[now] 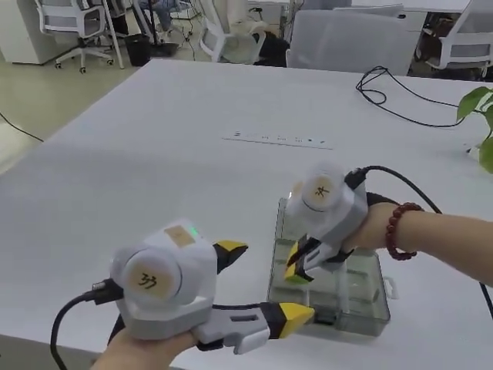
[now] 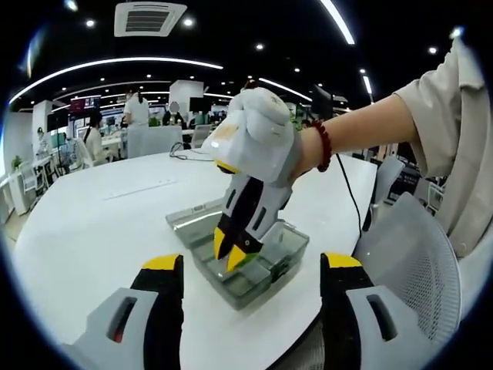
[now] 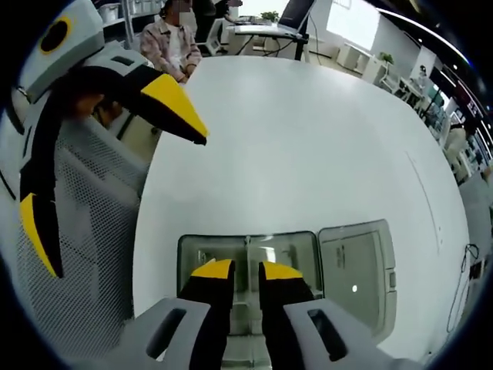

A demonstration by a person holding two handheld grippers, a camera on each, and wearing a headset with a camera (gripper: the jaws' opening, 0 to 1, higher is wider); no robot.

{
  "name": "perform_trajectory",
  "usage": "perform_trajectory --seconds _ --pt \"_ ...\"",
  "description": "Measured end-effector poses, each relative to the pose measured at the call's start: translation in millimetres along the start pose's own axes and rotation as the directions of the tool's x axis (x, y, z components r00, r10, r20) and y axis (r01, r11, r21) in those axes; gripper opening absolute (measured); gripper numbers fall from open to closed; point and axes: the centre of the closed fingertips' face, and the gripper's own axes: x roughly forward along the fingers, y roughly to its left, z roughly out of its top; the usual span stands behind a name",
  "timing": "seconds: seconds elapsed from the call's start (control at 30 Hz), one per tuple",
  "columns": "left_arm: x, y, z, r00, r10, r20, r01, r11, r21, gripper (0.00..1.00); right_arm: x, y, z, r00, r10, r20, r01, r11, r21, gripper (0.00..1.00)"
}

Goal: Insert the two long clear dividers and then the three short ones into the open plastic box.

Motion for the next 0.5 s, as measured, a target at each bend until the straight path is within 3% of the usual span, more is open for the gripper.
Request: perform_trajectory --seconds 0.5 --pt "1.5 2.6 3.4 0.9999 0.007 -0.014 -0.007 1.000 0.007 0.76 -36.5 5.0 -14.9 0.9987 -0.018 0.047 0.018 1.000 0.014 0.30"
